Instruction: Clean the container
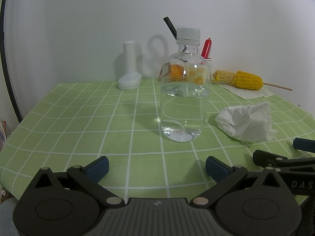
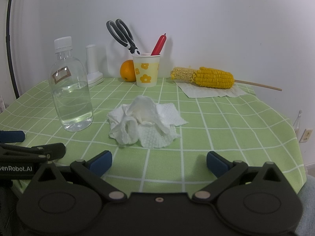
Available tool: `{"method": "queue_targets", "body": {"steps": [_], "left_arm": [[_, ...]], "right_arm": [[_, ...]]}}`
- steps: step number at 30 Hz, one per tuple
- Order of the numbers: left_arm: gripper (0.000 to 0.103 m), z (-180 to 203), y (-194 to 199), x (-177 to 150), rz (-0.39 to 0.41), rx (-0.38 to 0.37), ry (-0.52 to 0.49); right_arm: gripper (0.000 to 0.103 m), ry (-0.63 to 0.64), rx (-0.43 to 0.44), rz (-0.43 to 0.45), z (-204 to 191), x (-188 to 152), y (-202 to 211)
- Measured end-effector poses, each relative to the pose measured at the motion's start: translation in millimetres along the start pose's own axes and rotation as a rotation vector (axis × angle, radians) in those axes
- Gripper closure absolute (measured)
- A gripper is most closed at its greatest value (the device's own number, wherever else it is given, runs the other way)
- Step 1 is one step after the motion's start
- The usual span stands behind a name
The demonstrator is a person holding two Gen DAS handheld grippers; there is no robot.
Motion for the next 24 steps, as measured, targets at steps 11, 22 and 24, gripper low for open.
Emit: {"method": "queue_targets", "body": {"steps": [11, 22, 24], "left_arm": [[0.000, 0.1, 1.0, -0.8, 0.004, 0.008, 0.008], [0.000, -1.1, 3.2, -1.4, 0.020, 0.007, 0.008], [0.000, -2.1, 8.4, 0.2, 0.048, -0.006, 0.001]], "right_arm": [[0.000, 0.000, 0.000, 0.000, 0.3, -0.7, -0.8], [0.000, -0.004, 0.004, 0.001, 1.7, 0.5, -0.5], [0.001, -0.010, 0.011, 0.000, 2.8, 1.0, 0.3]]}}
Point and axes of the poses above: each gripper's, at about its wrist camera, not at the fingertips, and y roughly against the way its jaws point, z to its right, x to its top, the point moved 2 cm from there along -y, roughly the way its jaws point, and after that the axes turned 9 degrees about -z, right-handed, at the moved point
